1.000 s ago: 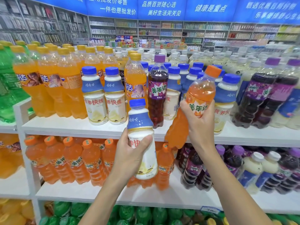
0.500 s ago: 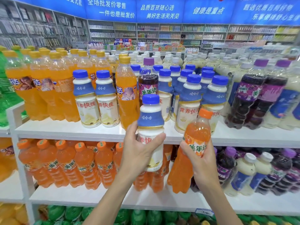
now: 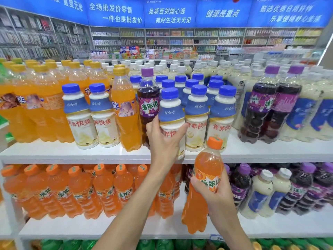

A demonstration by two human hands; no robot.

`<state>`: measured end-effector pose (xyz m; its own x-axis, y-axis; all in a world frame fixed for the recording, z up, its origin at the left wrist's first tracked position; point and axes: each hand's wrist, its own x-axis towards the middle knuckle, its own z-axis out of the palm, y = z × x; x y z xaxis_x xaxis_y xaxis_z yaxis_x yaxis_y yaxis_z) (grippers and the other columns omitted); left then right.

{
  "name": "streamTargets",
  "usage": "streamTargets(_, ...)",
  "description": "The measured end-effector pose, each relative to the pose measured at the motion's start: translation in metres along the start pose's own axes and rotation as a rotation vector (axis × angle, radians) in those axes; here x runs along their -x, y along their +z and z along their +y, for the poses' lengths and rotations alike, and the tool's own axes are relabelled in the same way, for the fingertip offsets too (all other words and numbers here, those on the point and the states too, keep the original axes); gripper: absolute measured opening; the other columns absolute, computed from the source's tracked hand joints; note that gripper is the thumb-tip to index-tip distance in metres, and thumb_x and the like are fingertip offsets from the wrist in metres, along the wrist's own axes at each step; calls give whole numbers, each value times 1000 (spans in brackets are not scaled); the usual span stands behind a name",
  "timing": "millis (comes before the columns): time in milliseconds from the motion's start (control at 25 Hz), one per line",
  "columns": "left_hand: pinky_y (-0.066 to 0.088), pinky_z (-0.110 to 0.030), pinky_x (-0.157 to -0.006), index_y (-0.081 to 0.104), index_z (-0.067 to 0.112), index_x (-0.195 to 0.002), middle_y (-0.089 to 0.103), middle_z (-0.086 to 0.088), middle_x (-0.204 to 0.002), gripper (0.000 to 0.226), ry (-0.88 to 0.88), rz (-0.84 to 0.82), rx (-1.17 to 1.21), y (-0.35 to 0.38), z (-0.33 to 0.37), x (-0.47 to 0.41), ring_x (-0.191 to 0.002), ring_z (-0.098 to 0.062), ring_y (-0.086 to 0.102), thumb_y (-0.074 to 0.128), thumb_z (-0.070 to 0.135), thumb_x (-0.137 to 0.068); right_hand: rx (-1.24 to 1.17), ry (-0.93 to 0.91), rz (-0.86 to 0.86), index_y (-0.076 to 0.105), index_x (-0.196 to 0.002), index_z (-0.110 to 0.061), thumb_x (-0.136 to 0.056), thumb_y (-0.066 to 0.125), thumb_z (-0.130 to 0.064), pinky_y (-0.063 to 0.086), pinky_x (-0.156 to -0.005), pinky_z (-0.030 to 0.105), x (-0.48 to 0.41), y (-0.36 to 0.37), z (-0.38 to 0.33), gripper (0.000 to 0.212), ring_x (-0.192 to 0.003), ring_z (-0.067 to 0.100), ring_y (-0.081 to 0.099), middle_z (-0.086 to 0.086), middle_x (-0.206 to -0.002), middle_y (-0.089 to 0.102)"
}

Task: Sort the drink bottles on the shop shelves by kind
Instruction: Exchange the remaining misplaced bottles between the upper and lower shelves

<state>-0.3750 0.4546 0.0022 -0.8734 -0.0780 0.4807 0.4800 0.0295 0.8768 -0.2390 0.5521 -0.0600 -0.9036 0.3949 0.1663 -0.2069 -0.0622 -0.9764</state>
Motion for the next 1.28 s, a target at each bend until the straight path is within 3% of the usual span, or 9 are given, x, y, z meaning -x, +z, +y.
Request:
streamTargets(120,49,-39,-107,59,30,-135,55,-1,-123,65,-9,-14,15,6,-3,0,-122,-9,51,86,45,-77,-15,5,-8,58,-123,-48,-66,83,-49,55,-93,62,-2,-3,2,62,-100,28,71,-3,-105,73)
streamTargets(280,45,-26,-105,49,32,-148,52,7,-131,74,-15,10,23,10,0,8,-128,-4,45,85,36,-83,0,0,7,61,-106,-53,-71,81,-40,58,-89,56,-3,-5,-1,42,-92,25,71,-4,-95,72)
streamTargets(520,46,-30,-110,40,28,-155,44,9,-141,84,37,47,-62,5,-16,29,-133,3,44,85,29,-84,5,27,18,59,-112,-54,-72,80,-38,61,-85,46,0,-8,5,48,-90,18,73,-7,-96,73)
streamTargets(680,49,-34,-108,45,22,-151,44,5,-138,75,55,67,-93,-2,-29,42,-132,-5,48,83,27,-87,16,25,25,60,-107,-55,-69,82,-44,58,-89,57,-2,-8,4,45,-91,23,72,-4,-95,72)
streamTargets(800,48,-27,-106,46,19,-152,43,5,-133,73,74,61,-134,-2,-34,37,-127,-6,49,82,24,-88,21,2,26,60,-114,-49,-70,82,-45,56,-89,62,-4,-7,2,50,-94,28,72,-2,-98,73)
streamTargets(960,45,-36,-110,43,11,-154,39,2,-132,73,169,103,-230,4,-43,33,-128,-17,45,79,23,-92,25,-8,15,58,-122,-45,-73,82,-41,57,-90,61,-6,-7,4,55,-96,28,72,-1,-100,73)
streamTargets(1120,38,-25,-109,38,14,-157,34,6,-131,74,185,117,-260,10,-48,32,-127,-11,39,76,25,-94,51,0,10,58,-116,-47,-70,81,-48,56,-91,60,-7,-8,8,52,-96,26,72,-3,-100,73)
streamTargets(1280,39,-28,-107,39,12,-157,34,8,-130,75,208,119,-298,12,-51,24,-123,-9,38,77,28,-94,81,0,29,58,-110,-48,-76,82,-41,56,-90,58,-8,-8,13,43,-92,21,72,-5,-96,72)
